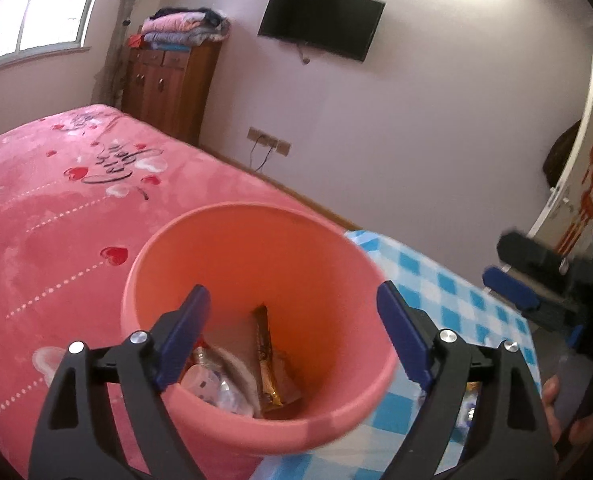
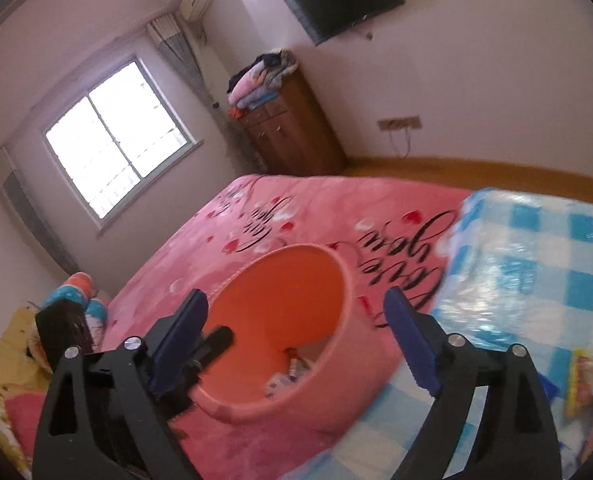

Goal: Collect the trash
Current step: 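Move both tools back from the bucket to the table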

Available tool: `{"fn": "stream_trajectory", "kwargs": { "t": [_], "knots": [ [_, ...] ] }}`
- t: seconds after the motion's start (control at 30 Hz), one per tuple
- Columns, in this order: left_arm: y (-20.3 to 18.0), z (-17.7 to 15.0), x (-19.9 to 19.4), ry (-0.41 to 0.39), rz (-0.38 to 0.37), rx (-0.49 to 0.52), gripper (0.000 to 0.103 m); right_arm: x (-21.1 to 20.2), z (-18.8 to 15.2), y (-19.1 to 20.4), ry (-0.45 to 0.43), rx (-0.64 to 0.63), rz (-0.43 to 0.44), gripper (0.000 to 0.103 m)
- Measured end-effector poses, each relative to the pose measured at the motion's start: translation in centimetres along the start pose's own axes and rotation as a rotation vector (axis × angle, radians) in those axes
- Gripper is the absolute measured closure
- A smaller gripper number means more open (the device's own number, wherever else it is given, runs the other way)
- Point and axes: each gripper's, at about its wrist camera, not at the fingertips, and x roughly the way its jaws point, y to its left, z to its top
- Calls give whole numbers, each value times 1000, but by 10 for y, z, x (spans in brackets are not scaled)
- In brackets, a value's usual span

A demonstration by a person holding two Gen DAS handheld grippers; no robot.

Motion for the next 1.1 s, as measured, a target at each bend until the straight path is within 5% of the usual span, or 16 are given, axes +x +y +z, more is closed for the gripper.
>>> {"fn": "stream_trajectory", "kwargs": {
  "t": [0.53,0.87,1.1],
  "knots": [
    [-65,-48,-45,-161,-126,89,14,-92,-81,-42,-135,-99,-232,10],
    [-117,-85,-43,-92,-87,292,14,-125,-111,-58,-213,-139,-327,5],
    [-130,-107,-25,27,-98,304,14,-138,-130,-88,-231,-88,-351,5]
  ]
}}
